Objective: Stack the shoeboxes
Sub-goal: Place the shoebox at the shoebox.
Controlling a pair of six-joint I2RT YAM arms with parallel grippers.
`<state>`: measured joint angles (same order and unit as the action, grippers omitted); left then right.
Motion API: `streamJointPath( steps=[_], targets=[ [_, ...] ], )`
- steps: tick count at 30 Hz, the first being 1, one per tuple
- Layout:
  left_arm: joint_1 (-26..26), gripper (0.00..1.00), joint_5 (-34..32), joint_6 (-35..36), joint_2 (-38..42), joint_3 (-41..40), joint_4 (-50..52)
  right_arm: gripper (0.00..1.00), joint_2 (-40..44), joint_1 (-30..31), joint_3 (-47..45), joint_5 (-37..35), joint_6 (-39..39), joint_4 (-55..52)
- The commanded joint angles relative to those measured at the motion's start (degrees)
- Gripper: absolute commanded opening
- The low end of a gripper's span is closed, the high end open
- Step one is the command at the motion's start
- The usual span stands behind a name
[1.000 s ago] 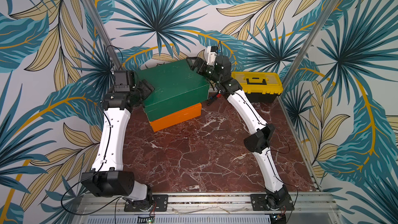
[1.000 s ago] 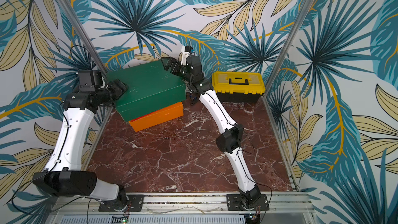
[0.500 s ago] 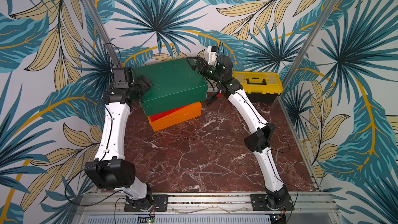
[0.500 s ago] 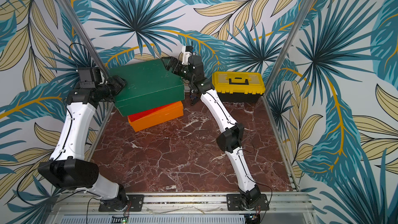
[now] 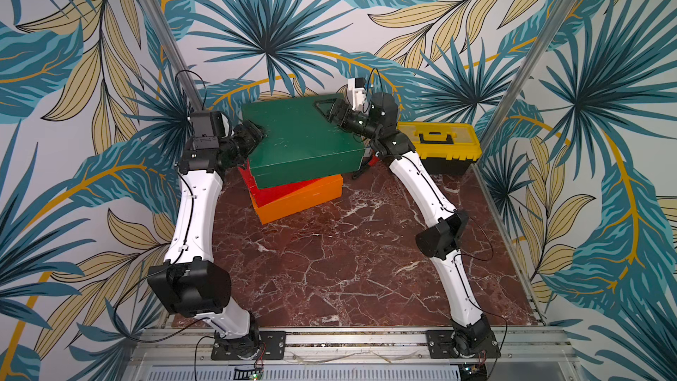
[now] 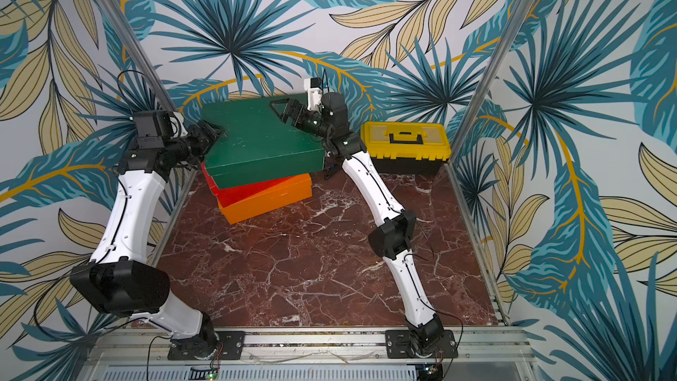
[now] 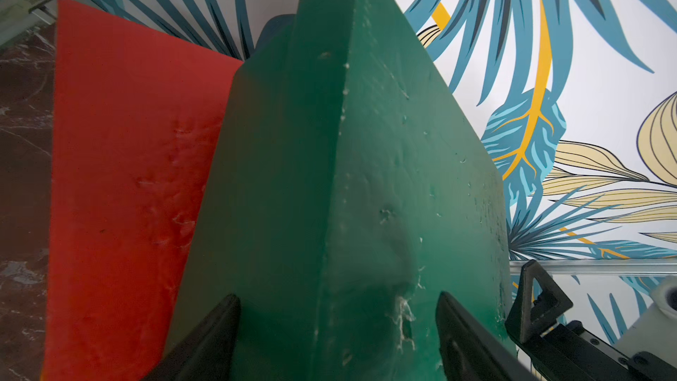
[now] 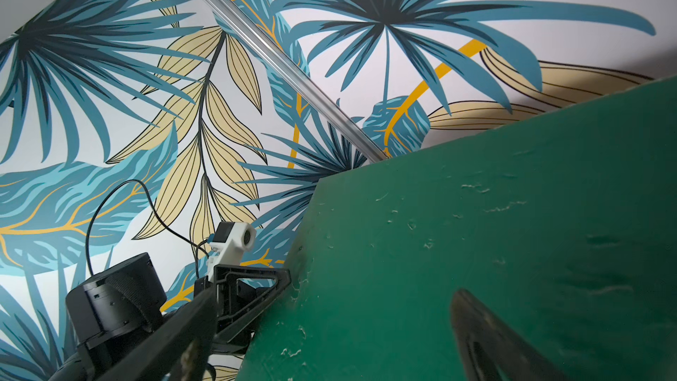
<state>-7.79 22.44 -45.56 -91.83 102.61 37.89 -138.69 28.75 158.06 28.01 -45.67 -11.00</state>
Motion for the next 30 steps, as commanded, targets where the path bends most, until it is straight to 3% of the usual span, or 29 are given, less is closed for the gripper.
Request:
streamJointPath(
  steps=[1,9,20,30],
  targets=[
    [-0.89,0.84,2.73,-0.05,1.90,1.14,-1.95,0.99,-3.92,0.34,-0.74,1.69,-1.41,-4.88],
    [-3.61,0.86,3.77,-0.59,0.61,1.44,-1.82,0.99,-2.29,0.75,-0.36,1.11,-0.27,-5.77],
    [-4.00,0.85,2.78,0.64,-4.73,1.18,-1.50,0.99,8.46,-0.10,-2.14,-1.26,5.84,-15.40],
    [-4.55,0.83,-0.59,1.68,-5.85,1.78,0.84,0.98,6.45,-4.18,-1.57,1.13,3.30,-19.44]
  ],
)
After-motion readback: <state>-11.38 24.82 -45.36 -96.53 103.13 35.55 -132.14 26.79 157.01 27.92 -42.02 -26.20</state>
